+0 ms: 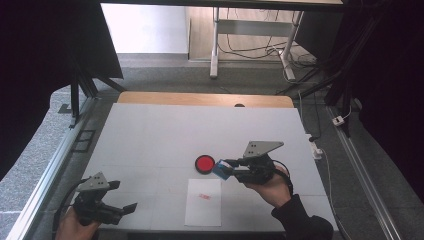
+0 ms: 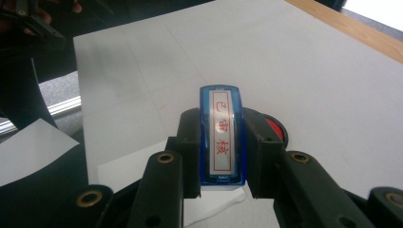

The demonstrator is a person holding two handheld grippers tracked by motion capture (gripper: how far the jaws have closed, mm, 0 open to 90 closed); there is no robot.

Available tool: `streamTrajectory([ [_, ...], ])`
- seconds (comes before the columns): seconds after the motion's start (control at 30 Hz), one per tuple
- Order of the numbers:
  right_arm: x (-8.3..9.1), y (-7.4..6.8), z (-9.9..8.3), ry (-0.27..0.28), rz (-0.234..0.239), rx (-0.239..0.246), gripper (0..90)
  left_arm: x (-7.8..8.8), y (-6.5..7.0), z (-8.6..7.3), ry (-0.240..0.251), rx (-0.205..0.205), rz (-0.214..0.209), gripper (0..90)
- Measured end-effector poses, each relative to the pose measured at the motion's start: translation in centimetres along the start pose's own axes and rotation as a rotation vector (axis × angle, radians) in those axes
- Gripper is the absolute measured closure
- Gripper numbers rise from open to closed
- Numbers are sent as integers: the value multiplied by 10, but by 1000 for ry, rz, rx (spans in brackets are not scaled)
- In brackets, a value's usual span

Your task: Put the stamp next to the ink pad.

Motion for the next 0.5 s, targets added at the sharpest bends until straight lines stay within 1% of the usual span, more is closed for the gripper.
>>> streamTrajectory([
  [0.1, 1, 4, -2, -5, -15, -6, 708, 1, -1, 0, 8, 8, -4, 0],
  [0.2, 2, 8, -4, -10, -27, -9, 708, 1, 0, 0, 12, 9, -11, 0],
  [0.27, 3, 11, -6, -11, -36, -13, 708, 1, -1, 0, 11, 8, -7, 0],
  [0.5, 6, 24, -13, -23, -84, -35, 708, 1, 0, 0, 12, 8, -10, 0],
])
Point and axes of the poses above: each handheld gripper's, and its own axes: x roughly backward along the jaws, z roughly out of its top, y roughly to its right, the point moved 10 cm from there along -x, roughly forward along the jaws, and after that the axes turned 6 degrees about -z, right-handed, at the moved point
